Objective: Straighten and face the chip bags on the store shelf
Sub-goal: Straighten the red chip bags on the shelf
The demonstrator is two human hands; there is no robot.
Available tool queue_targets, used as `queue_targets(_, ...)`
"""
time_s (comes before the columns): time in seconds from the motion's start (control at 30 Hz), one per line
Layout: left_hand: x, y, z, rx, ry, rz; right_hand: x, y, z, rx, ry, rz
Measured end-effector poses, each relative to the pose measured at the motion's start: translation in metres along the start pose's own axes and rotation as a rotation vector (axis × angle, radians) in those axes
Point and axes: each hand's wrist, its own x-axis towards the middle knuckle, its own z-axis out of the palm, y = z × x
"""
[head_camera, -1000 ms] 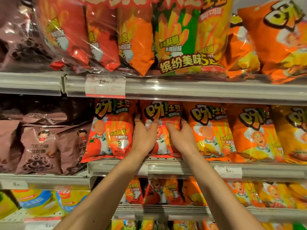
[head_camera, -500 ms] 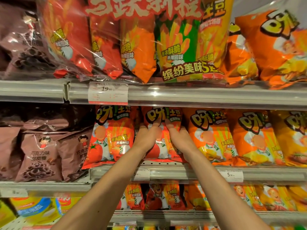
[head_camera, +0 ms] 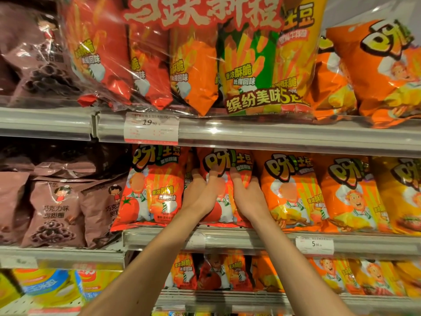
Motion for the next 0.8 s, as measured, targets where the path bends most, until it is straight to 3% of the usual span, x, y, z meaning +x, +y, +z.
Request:
queue_targets(0.57, 0.004, -0.007, 0.008, -0.145, -0.032, 0.002, -0.007, 0.005, 0.0, -0.011, 0.022, -0.059)
queue_targets(0.7, -0.003, -0.009, 0.008, -0.127, 0.081, 0.128, -0.011, 0.006, -0.003, 0.01, 0.045, -0.174)
queue_targets(0.8, -0.002, -0.015, 0.013, -0.112, 0.08, 0.216, -0.012, 0.009, -0.005, -0.086, 0.059, -0.292)
